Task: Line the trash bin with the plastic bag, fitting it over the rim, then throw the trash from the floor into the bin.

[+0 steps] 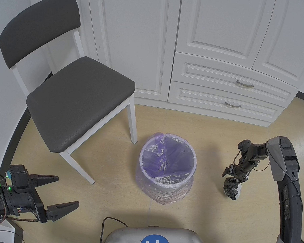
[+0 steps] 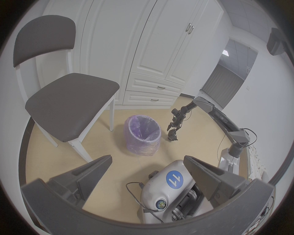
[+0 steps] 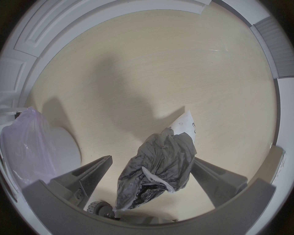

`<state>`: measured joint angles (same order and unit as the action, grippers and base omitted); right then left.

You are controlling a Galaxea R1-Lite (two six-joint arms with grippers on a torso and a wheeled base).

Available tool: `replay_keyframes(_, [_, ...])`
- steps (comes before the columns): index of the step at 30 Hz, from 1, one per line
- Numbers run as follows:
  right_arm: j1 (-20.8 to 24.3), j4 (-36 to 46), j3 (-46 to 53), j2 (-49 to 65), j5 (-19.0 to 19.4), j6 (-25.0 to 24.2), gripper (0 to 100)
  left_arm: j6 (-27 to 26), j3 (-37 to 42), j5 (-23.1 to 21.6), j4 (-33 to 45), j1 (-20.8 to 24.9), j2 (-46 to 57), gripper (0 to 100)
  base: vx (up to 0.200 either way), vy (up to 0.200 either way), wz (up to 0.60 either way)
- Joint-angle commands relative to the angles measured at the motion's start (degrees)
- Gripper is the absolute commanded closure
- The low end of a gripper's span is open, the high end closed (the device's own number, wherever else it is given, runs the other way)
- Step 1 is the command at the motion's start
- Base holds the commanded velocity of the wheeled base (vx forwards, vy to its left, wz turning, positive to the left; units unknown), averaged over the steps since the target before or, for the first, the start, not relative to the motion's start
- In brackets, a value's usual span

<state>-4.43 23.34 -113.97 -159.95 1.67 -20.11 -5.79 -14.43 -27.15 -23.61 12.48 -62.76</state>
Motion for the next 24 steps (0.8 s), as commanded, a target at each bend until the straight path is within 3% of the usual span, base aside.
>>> replay_keyframes(1, [-0.23,0.03,-0.62,-1.59,0.0,-0.01,0,-0.01,0.11,-0.01,0.06,0.09,-0.44,0,0.0,0.0,0.0])
replay_keyframes(12, [-0.58,3.37,-0.62,-2.64,-1.23,-0.01,0,-0.01,0.2,-0.01,0.06,0.17,-0.52,0,0.0,0.0,0.0])
replay_keyframes(13, [-0.58,3.46,-0.62,-2.64,-1.23,-0.01,100,-0.01,0.2,-0.01,0.06,0.09,-0.52,0,0.0,0.0,0.0])
replay_keyframes(24, [-0.58,3.55,-0.62,-2.47,-1.93,-0.45,100,-0.01,0.2,-0.01,0.06,0.09,-0.52,0,0.0,0.0,0.0])
